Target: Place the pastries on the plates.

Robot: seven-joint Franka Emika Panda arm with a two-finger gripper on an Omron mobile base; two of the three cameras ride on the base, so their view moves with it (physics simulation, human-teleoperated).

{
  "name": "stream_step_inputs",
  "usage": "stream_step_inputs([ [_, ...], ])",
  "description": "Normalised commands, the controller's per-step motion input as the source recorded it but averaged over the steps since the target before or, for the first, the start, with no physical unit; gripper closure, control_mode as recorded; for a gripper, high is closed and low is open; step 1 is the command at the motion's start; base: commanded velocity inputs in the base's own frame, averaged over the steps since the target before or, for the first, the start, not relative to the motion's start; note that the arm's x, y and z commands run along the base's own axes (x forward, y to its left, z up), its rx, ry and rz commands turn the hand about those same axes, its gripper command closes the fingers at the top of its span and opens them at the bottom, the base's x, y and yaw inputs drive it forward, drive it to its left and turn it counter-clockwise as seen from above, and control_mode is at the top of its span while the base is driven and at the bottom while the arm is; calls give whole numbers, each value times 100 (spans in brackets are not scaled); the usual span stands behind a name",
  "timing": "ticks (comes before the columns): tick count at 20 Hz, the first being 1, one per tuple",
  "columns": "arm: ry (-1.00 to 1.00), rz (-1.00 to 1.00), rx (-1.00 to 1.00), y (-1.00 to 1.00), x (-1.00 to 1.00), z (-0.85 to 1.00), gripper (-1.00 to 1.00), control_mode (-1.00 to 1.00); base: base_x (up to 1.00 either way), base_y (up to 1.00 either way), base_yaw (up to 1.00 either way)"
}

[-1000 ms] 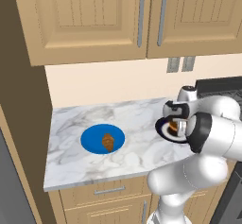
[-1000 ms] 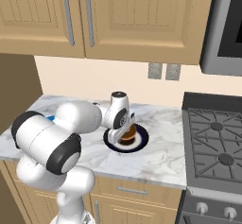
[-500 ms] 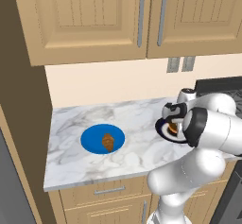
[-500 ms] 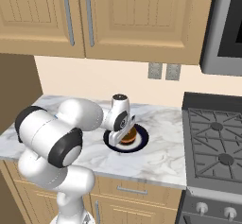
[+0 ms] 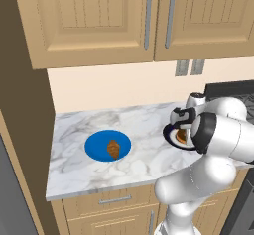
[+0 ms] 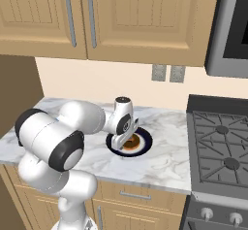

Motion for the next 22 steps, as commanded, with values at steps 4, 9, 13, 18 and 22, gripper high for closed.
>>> stream_step_inputs([
  [4,0,0,0,0,0,0,-100,-100,0,0,0],
  [9,0,0,0,0,0,22,-100,-100,0,0,0],
  [13,0,0,0,1,-9,38,-100,-100,0,0,0],
  [18,0,0,0,0,-21,40,-100,-100,0,0,0],
  [22,0,0,0,15,-29,23,-100,-100,0,0,0],
])
